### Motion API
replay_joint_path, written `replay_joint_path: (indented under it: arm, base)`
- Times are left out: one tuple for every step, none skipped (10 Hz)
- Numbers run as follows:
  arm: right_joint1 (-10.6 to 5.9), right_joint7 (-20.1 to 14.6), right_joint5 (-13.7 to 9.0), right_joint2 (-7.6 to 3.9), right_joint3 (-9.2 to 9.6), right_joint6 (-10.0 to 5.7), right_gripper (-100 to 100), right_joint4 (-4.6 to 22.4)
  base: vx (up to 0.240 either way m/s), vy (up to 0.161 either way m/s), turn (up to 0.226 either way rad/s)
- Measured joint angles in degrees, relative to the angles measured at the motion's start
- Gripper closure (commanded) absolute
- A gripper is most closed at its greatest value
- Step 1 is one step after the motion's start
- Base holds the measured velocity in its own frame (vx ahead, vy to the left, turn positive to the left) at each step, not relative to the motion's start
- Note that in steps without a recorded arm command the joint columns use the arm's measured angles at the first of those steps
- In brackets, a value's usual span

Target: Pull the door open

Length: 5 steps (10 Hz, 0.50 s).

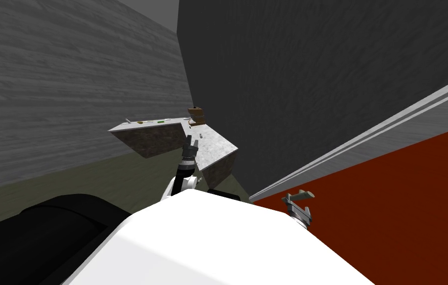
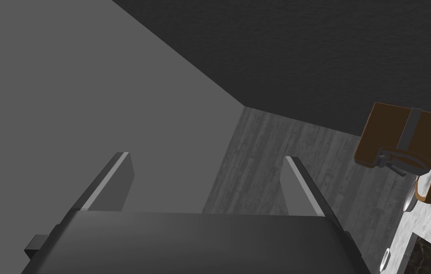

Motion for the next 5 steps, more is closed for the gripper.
replay_joint_path:
  arm:
    - [-0.01, 0.00, 0.00, 0.00, 0.00, 0.00, -100, 0.00]
    - [0.01, 0.00, 0.00, 0.00, 0.00, 0.00, -100, 0.00]
    - [0.00, 0.00, 0.00, 0.00, 0.00, 0.00, -100, 0.01]
    - [-0.01, 0.00, 0.00, 0.00, 0.00, 0.00, -100, 0.01]
    - [0.00, 0.00, 0.00, 0.00, 0.00, 0.00, -100, 0.00]
  base:
    - [0.000, 0.000, 0.000]
    - [0.011, -0.015, 0.043]
    - [0.000, 0.000, 0.000]
    - [0.000, 0.000, 0.000]
    - [-0.006, 0.008, -0.023]
